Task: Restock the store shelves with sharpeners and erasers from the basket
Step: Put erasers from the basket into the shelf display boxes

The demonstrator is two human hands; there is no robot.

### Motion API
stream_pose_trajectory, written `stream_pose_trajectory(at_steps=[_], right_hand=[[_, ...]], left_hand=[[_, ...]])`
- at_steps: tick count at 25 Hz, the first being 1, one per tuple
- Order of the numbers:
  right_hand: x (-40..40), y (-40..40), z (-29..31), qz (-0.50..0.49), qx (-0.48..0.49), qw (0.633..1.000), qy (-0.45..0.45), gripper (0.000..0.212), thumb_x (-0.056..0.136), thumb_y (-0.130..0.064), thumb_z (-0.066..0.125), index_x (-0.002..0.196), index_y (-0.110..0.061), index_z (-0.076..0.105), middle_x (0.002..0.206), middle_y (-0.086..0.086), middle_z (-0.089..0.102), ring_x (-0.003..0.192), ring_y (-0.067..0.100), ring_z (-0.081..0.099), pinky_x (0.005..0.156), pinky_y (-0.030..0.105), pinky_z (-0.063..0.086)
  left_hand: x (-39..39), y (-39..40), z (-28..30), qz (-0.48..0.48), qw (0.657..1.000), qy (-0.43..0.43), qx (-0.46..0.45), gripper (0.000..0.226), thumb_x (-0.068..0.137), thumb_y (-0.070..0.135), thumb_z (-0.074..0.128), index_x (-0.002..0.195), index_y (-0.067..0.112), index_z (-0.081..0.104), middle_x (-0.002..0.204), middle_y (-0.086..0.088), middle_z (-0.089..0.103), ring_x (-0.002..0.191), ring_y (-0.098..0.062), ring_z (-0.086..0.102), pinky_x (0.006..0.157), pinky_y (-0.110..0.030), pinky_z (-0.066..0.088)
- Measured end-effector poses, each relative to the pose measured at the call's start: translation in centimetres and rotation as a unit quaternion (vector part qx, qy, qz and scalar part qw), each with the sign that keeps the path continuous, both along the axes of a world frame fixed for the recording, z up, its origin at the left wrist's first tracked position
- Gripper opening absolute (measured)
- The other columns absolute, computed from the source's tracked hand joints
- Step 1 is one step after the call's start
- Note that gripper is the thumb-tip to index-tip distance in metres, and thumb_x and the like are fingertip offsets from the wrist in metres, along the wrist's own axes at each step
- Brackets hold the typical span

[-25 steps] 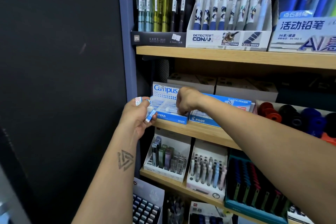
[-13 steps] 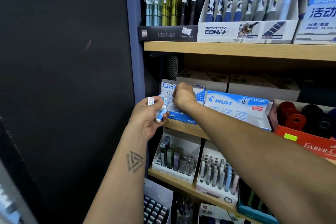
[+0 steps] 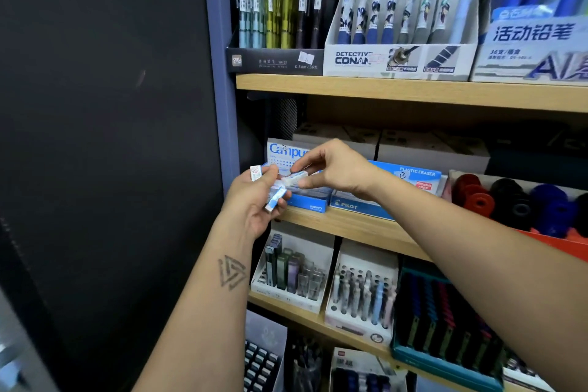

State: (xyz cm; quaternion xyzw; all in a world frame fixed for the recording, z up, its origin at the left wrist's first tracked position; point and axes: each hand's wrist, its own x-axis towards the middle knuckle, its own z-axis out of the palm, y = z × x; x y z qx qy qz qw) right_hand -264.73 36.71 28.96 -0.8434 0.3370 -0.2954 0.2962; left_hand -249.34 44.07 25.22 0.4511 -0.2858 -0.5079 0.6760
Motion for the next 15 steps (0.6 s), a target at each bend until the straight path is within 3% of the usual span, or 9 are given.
stream_pose_trajectory(at_steps=[5, 8, 13, 15], right_hand=[[-3.3, 0.3, 0.9, -0.069, -0.049, 0.996, 0.021, 0.023, 0.072, 0.003, 0.085, 0.090, -0.007, 0.074, 0.080, 0.006, 0.068, 0.068, 0.011, 0.053, 0.065, 0.021, 0.045], [-6.4, -0.3, 2.2, -0.188, -0.060, 0.978, 0.064, 0.019, 0.071, -0.008, 0.088, 0.082, -0.012, 0.073, 0.071, -0.002, 0.066, 0.062, 0.008, 0.055, 0.060, 0.020, 0.044], [-9.9, -0.3, 3.3, -0.294, -0.018, 0.943, 0.157, 0.014, 0.074, -0.011, 0.084, 0.078, -0.013, 0.070, 0.082, 0.003, 0.071, 0.081, 0.017, 0.066, 0.080, 0.037, 0.057], [-10.2, 0.0, 3.5, -0.312, -0.028, 0.925, 0.214, 0.014, 0.075, -0.011, 0.082, 0.085, -0.009, 0.072, 0.085, 0.006, 0.073, 0.084, 0.020, 0.069, 0.079, 0.039, 0.061]], left_hand=[[-0.8, -0.4, 0.4, -0.007, 0.999, -0.028, 0.040, 0.027, 0.099, 0.031, 0.060, 0.081, 0.012, 0.055, 0.075, -0.009, 0.064, 0.049, -0.020, 0.055, 0.035, -0.013, 0.030], [-2.3, -0.1, 0.7, -0.054, 0.996, -0.055, 0.051, 0.029, 0.096, 0.036, 0.064, 0.085, 0.012, 0.051, 0.080, -0.009, 0.065, 0.047, -0.021, 0.054, 0.032, -0.013, 0.028], [-4.5, 0.2, 1.0, -0.129, 0.988, -0.059, 0.068, 0.037, 0.091, 0.041, 0.069, 0.082, 0.015, 0.045, 0.091, -0.010, 0.061, 0.046, -0.019, 0.054, 0.028, -0.013, 0.028], [-5.2, 0.4, 1.3, -0.148, 0.985, -0.015, 0.087, 0.036, 0.093, 0.041, 0.066, 0.080, 0.015, 0.045, 0.092, -0.012, 0.061, 0.049, -0.020, 0.055, 0.028, -0.013, 0.029]])
